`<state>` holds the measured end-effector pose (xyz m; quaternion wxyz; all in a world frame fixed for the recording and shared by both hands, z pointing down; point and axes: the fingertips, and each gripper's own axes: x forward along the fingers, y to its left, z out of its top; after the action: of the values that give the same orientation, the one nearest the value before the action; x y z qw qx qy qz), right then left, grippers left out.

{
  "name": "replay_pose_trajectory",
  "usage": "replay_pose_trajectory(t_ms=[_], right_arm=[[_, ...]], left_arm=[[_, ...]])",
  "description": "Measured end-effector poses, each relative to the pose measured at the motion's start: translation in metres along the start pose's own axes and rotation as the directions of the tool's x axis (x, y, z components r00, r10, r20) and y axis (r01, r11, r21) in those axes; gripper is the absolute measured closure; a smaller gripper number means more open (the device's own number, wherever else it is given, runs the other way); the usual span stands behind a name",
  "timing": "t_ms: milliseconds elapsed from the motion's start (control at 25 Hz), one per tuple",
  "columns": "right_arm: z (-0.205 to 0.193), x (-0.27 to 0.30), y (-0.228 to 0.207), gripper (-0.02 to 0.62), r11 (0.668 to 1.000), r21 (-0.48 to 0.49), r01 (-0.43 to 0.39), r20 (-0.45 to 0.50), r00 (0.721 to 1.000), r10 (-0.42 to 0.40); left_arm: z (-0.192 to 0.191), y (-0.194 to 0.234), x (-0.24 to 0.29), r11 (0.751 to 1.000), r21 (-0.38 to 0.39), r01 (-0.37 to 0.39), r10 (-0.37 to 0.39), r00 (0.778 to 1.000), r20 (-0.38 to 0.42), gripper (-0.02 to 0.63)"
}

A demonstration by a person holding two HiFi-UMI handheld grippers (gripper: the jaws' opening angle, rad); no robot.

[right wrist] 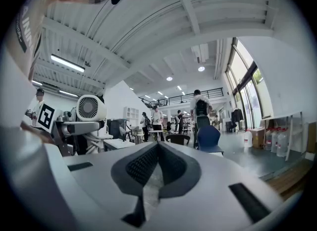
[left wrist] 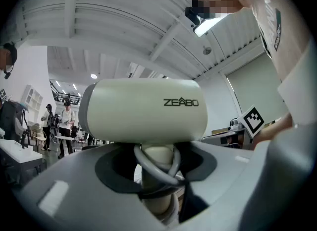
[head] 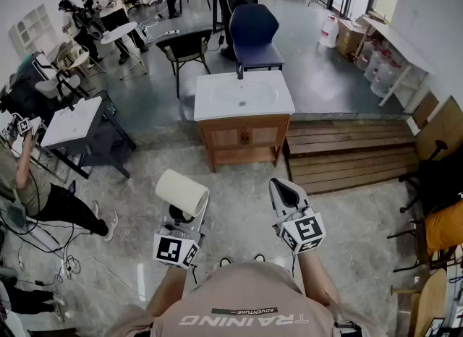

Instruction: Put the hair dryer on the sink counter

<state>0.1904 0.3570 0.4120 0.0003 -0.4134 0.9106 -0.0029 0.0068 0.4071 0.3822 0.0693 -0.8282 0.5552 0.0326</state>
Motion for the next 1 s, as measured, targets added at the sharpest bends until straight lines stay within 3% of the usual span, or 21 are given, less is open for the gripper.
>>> replay_pose_trajectory(t_ms=[560, 800, 1000], right_arm=[[-0.019, -0.011, -0.017, 0.589, 0.999, 0.011, -0.033, -0.033, 0.999, 0.034], [-0.028, -0.018, -0.021, 0.589, 0.994, 0.063, -0.084, -0.048, 0.995, 0.087], [-0.047, -0.016, -0.020, 0.590, 0.991, 0.047, -0.125, -0.065, 0.990, 0.128]], left_arm=[[-0.008, -0.009, 0.008, 0.999, -0.015, -0.035, 0.034, 0.999, -0.019, 0.390], [-0.001, -0.014, 0.012, 0.996, -0.021, -0.087, 0.086, 0.995, -0.040, 0.388], [-0.005, -0.015, 0.012, 0.994, -0.038, -0.104, 0.103, 0.994, -0.041, 0.390]])
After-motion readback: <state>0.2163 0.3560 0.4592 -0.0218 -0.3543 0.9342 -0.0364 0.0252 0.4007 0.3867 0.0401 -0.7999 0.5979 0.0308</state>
